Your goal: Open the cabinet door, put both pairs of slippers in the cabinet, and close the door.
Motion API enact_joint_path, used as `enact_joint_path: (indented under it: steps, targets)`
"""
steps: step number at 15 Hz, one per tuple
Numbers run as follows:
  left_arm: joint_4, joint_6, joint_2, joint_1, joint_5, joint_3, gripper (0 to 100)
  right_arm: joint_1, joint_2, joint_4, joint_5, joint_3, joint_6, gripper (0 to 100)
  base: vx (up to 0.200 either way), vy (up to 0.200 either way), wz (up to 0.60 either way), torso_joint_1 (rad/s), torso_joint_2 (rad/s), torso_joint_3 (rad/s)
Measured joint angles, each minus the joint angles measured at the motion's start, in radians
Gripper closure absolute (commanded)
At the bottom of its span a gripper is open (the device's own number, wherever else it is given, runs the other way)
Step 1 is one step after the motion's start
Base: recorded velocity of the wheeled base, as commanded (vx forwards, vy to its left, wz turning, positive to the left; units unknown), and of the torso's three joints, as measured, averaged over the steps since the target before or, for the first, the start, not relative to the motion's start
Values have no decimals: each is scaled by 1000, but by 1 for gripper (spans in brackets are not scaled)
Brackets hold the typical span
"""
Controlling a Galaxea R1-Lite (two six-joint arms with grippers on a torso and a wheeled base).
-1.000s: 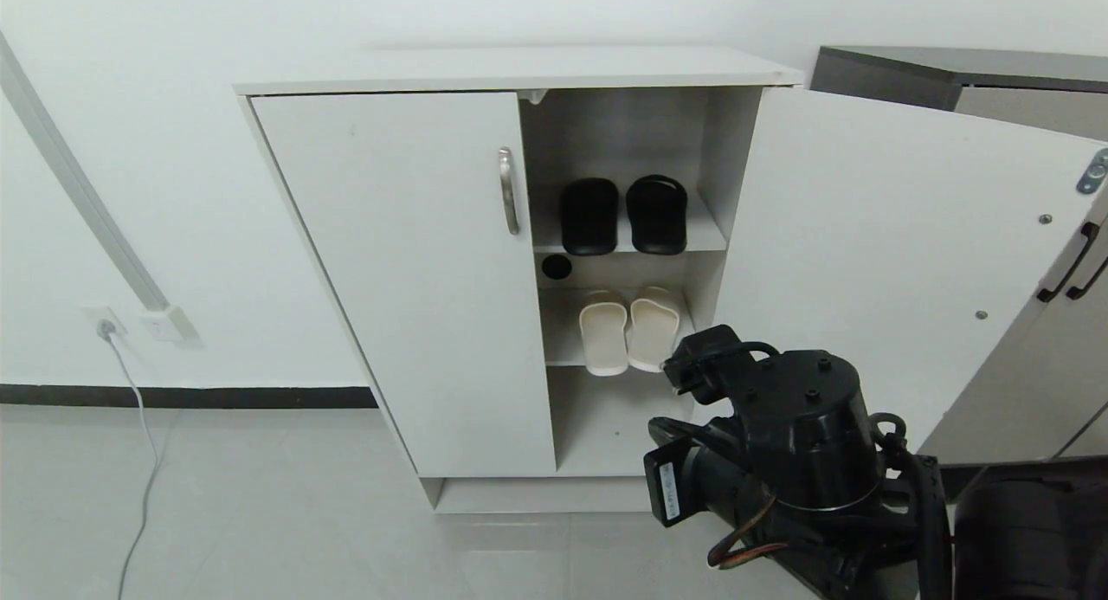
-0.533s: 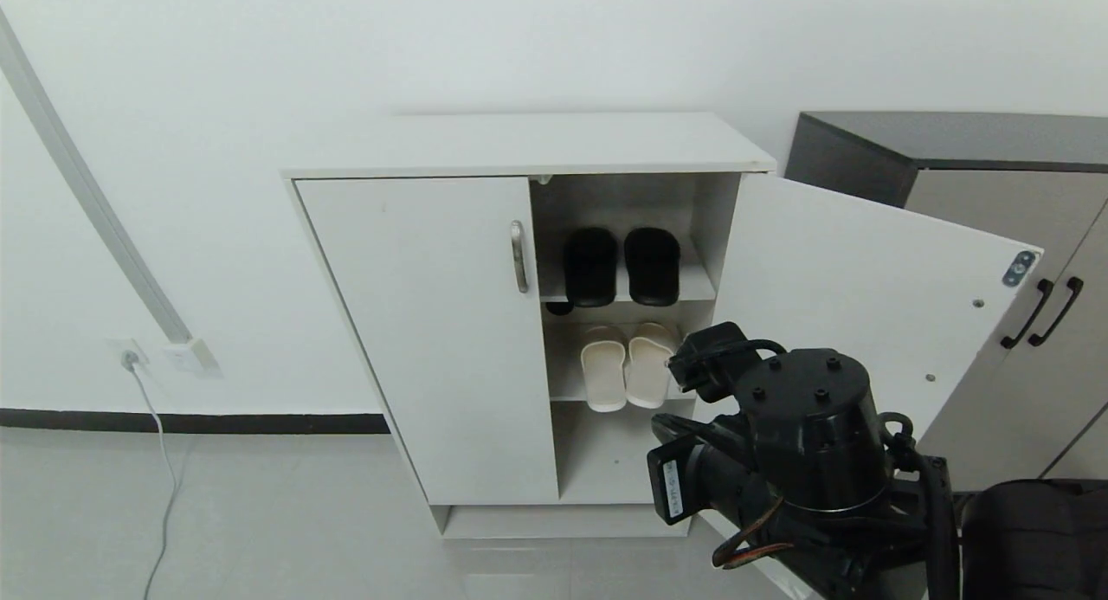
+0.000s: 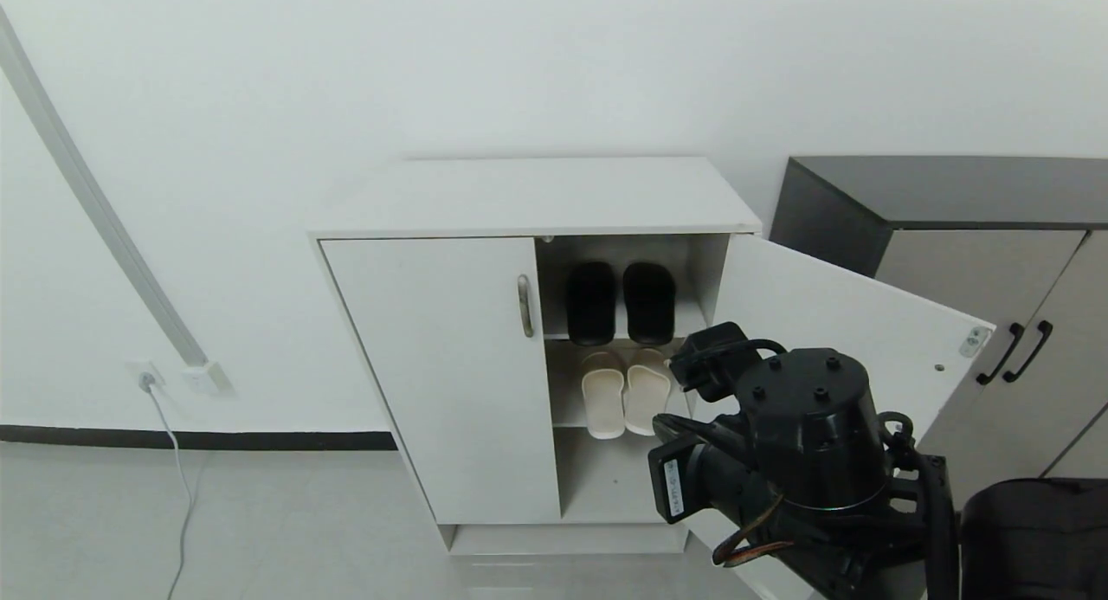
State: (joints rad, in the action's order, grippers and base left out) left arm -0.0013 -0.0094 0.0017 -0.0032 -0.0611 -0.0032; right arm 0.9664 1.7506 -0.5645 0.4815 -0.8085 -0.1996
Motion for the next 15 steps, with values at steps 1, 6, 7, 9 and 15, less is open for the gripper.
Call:
enact_joint_path:
  steps: [1, 6, 7, 9, 15]
  targets:
    - [0, -1, 0, -1, 0, 0, 100, 0, 0, 0, -1, 0, 0, 100, 0, 0, 0, 183, -505, -310]
    - [0, -1, 0, 0, 0, 0, 100, -2, 5, 0, -3, 2, 0, 100, 0, 0, 0, 210, -522, -313]
    - [0, -1, 0, 0, 0, 0, 100, -2, 7, 0, -3, 2, 0, 100, 0, 0, 0, 227, -540, -320]
    - [0, -1, 0, 0, 0, 0, 100, -2, 9, 0, -4, 4, 0, 100, 0, 0, 0, 232, -559, -315]
    - [0, -1, 0, 0, 0, 0, 100, -9, 9, -1, -4, 7, -1, 100, 0, 0, 0, 258, -579, -321]
